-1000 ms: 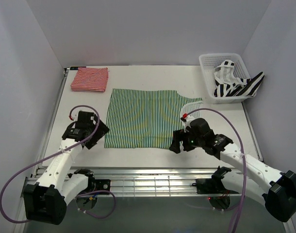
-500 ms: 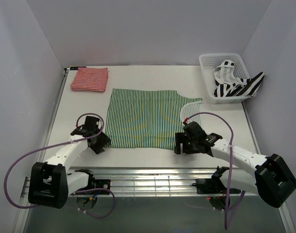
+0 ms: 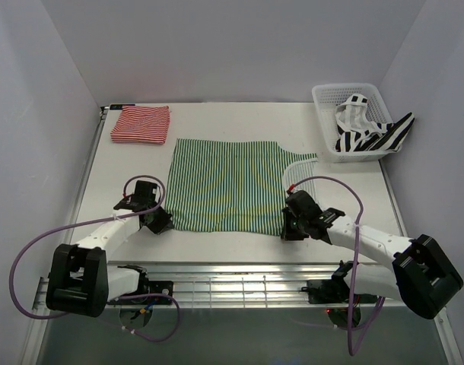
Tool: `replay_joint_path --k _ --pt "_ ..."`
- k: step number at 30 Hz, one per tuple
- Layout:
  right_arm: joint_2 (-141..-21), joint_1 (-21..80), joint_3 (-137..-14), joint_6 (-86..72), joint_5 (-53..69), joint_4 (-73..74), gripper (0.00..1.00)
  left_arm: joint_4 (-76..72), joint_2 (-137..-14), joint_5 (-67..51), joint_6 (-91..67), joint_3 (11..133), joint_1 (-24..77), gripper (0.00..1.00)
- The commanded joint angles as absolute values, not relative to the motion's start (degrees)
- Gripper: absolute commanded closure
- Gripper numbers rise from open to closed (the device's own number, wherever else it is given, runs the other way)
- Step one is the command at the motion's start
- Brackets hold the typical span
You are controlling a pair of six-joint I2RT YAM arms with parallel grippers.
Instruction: Fold and stack the tank tops
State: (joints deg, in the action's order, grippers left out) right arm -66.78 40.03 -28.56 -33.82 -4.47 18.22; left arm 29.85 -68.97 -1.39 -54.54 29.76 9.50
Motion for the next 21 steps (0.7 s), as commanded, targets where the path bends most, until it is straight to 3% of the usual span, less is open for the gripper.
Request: replay_joint_path --k 1,13,21 --pt "-65.92 40.08 -27.16 -34.02 -1.15 18.46 0.92 30.41 -69.35 0.09 -53.0 28.48 9.41 1.0" --pt "-57.74 39.2 -29.18 -33.23 2.2 24.51 0.92 37.53 -57.57 -2.9 -53.0 31.01 9.49 1.0" --pt "-61.43 35.34 -35.06 -30.41 4.13 27.24 0.92 39.02 -61.17 0.97 -51.16 38.75 9.49 1.0"
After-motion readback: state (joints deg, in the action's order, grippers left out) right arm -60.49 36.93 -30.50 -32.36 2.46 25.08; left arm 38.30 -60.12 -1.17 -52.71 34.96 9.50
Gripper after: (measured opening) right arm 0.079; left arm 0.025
